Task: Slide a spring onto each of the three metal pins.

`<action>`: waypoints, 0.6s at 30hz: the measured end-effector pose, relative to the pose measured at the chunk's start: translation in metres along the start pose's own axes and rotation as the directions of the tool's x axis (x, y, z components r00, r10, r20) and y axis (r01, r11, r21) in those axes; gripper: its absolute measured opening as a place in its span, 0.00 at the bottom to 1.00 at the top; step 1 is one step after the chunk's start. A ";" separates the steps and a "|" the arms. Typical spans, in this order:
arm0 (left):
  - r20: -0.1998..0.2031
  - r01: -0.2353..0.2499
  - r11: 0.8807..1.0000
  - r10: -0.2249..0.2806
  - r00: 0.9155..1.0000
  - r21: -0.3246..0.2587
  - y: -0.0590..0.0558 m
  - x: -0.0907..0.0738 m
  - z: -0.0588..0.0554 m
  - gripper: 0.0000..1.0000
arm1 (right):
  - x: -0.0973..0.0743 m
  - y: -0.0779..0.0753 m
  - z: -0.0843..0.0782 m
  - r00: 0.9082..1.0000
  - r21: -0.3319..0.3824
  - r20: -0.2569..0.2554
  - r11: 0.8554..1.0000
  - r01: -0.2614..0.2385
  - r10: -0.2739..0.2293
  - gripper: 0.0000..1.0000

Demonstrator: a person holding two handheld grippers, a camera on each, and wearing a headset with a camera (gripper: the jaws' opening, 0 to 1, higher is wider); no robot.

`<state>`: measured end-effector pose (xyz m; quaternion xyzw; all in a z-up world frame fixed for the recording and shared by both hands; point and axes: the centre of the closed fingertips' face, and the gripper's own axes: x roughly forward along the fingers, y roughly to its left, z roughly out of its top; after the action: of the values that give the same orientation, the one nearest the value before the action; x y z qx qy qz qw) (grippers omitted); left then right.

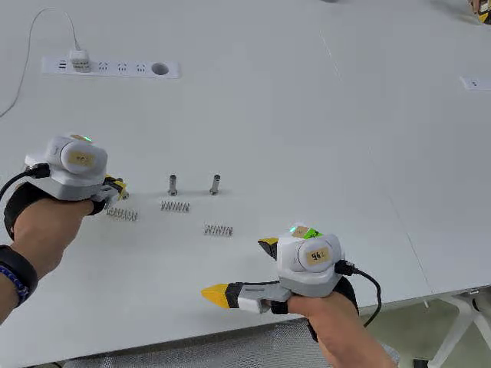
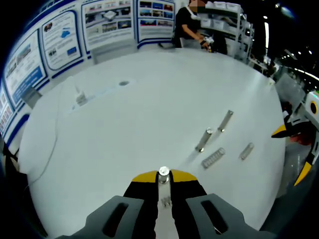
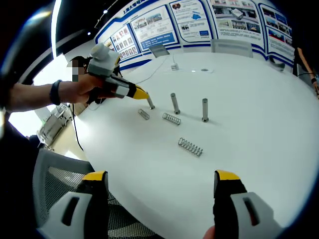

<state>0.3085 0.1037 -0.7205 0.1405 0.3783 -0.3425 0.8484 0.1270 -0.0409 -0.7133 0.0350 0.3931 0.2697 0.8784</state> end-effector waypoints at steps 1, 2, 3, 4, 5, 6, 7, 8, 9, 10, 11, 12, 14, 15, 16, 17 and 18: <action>-0.002 0.003 1.000 -0.003 1.000 0.000 0.000 0.000 -0.001 0.08 | 0.000 0.000 0.000 1.000 0.000 0.000 1.000 -0.001 0.001 0.89; -0.003 0.002 1.000 -0.002 1.000 0.001 0.000 0.000 -0.001 0.08 | 0.000 0.000 0.000 1.000 0.000 0.000 1.000 -0.002 0.002 0.89; -0.003 0.003 1.000 -0.003 1.000 0.003 0.000 0.001 -0.001 0.08 | 0.000 0.000 0.000 1.000 -0.001 0.000 1.000 -0.001 0.001 0.88; -0.003 0.004 1.000 -0.004 1.000 0.000 0.000 0.001 -0.002 0.08 | 0.000 0.000 0.000 1.000 -0.002 -0.001 1.000 -0.001 0.001 0.88; -0.003 0.004 1.000 -0.004 1.000 -0.002 0.000 0.000 -0.002 0.08 | 0.000 0.000 0.000 1.000 -0.001 -0.001 1.000 -0.001 0.001 0.88; -0.004 0.003 1.000 -0.003 1.000 -0.003 0.000 0.000 -0.002 0.08 | 0.000 0.000 0.000 1.000 0.000 0.000 1.000 0.000 0.000 0.88; -0.005 0.002 1.000 -0.002 1.000 -0.002 0.000 0.000 -0.002 0.08 | 0.000 0.000 0.000 1.000 -0.001 0.000 1.000 0.000 0.000 0.88; -0.005 0.003 1.000 -0.003 1.000 -0.001 0.000 0.000 -0.002 0.08 | 0.000 0.000 0.000 1.000 -0.001 0.000 1.000 0.000 0.000 0.88; -0.007 0.004 1.000 -0.004 1.000 0.000 0.000 0.000 -0.002 0.08 | 0.000 -0.001 0.000 1.000 0.000 -0.001 1.000 0.001 -0.001 0.88; -0.006 0.004 1.000 -0.004 1.000 0.001 0.000 0.000 -0.003 0.08 | 0.000 -0.001 0.000 1.000 0.000 -0.001 1.000 0.001 -0.001 0.88; -0.007 0.004 1.000 -0.004 1.000 0.003 -0.001 0.000 -0.003 0.08 | 0.000 -0.001 0.000 1.000 0.000 0.000 1.000 0.001 -0.001 0.88; -0.009 0.004 1.000 -0.004 1.000 0.006 -0.001 0.000 -0.003 0.08 | 0.000 -0.001 -0.001 1.000 0.000 0.000 1.000 0.001 -0.001 0.88; -0.009 0.005 1.000 -0.005 1.000 0.007 -0.002 0.000 -0.003 0.08 | 0.000 -0.001 -0.001 1.000 -0.001 -0.001 1.000 0.002 -0.002 0.88; -0.010 0.006 1.000 -0.005 1.000 0.008 -0.002 0.000 -0.004 0.08 | 0.000 -0.001 0.000 1.000 0.000 0.000 1.000 0.001 -0.001 0.88; -0.012 0.007 1.000 -0.007 1.000 0.011 -0.002 0.000 -0.004 0.08 | 0.000 -0.001 0.000 1.000 0.001 0.001 1.000 0.001 -0.001 0.88; -0.015 0.008 1.000 -0.007 1.000 0.013 -0.002 0.000 -0.005 0.08 | 0.000 -0.001 0.000 1.000 0.001 0.001 1.000 0.001 -0.001 0.88; -0.027 0.005 1.000 -0.005 1.000 0.016 -0.002 0.000 -0.007 0.09 | 0.000 -0.001 0.000 1.000 0.000 0.000 1.000 0.001 -0.001 0.88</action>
<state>0.3036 0.1062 -0.7252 0.1511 0.3872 -0.3458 0.8412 0.1270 -0.0417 -0.7134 0.0345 0.3931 0.2691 0.8786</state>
